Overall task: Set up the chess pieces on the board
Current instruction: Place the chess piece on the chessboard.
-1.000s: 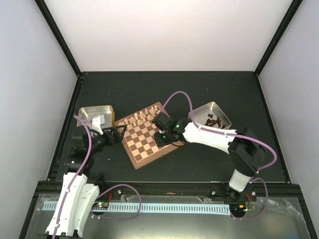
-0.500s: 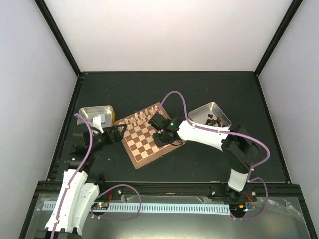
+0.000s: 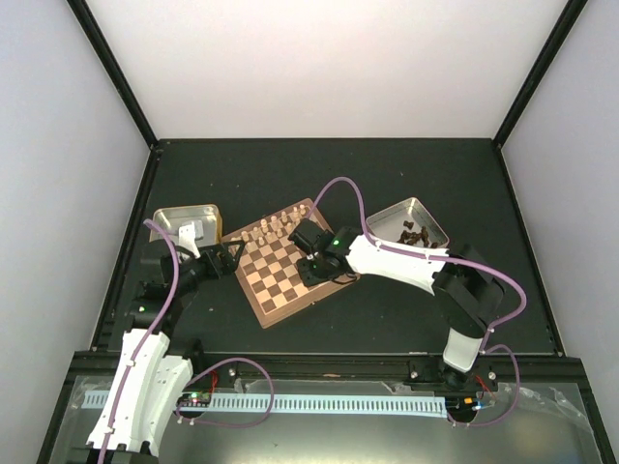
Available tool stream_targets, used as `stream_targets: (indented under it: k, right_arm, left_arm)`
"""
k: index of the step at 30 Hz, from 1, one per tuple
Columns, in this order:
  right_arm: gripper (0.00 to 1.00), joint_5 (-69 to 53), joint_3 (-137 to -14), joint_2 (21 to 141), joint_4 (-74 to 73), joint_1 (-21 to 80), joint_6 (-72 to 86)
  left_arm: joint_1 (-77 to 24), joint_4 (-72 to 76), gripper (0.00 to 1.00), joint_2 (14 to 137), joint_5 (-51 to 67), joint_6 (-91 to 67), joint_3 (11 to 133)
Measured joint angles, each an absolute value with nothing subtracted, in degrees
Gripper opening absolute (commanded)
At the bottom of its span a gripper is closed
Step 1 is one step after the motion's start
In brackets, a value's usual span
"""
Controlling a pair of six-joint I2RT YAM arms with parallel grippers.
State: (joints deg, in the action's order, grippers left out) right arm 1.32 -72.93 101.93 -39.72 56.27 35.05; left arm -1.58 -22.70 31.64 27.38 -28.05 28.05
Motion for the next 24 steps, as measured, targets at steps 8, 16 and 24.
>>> stream_targets:
  k: [8,16,24]
  right_arm:
    - [0.35,0.95,-72.60,101.91,-39.00,56.27,35.05]
    - [0.38,1.54,-72.60,101.62,-38.48,56.27,35.09]
    - [0.39,1.56,-72.60,101.32,-37.87,56.27,34.87]
  left_arm:
    - [-1.58,-22.74,0.99,31.68,27.38,-28.05,28.23]
    - [-1.58,-22.92,0.99,32.16,27.38,-28.03,29.78]
    - [-1.58,-22.98,0.99,33.04,27.38,-28.01,29.78]
